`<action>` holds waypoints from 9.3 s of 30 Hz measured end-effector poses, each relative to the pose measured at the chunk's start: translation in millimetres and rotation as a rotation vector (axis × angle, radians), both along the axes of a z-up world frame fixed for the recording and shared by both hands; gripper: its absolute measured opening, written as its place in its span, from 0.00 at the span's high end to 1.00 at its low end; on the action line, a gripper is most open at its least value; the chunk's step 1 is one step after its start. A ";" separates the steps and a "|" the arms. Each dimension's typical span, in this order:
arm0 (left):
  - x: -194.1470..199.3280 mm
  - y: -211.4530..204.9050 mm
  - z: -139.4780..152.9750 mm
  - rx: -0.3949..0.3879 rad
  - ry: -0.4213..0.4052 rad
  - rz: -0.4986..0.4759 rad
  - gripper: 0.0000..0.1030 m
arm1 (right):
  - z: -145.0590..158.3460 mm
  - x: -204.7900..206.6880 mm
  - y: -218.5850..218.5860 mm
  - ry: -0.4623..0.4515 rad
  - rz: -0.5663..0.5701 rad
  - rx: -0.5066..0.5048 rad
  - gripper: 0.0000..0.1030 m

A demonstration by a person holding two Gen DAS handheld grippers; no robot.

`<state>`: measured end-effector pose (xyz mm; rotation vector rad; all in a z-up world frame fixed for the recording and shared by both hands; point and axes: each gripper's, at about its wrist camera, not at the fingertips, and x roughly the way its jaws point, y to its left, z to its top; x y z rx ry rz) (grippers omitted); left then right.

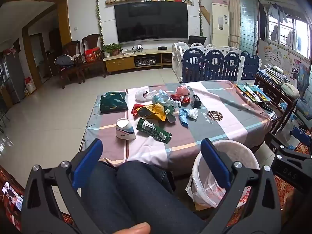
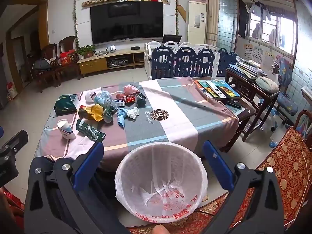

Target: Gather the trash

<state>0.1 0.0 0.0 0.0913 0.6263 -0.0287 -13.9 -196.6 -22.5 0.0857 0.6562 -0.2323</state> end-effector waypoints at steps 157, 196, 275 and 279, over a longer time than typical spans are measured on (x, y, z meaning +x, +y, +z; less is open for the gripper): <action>-0.6 16.9 -25.8 -0.033 0.042 0.020 0.03 | -9.3 0.9 11.1 0.030 0.028 -0.001 0.03; 82.2 93.4 -131.8 -0.192 0.290 0.134 0.03 | -62.2 112.7 43.3 0.132 0.172 0.051 0.15; 145.3 -10.0 -137.7 -0.291 0.290 -0.310 0.28 | -228.0 100.1 -82.0 0.623 -0.034 0.330 0.32; 146.4 -37.3 -146.7 -0.310 0.356 -0.425 0.28 | -200.0 90.4 -107.5 0.462 -0.111 0.356 0.26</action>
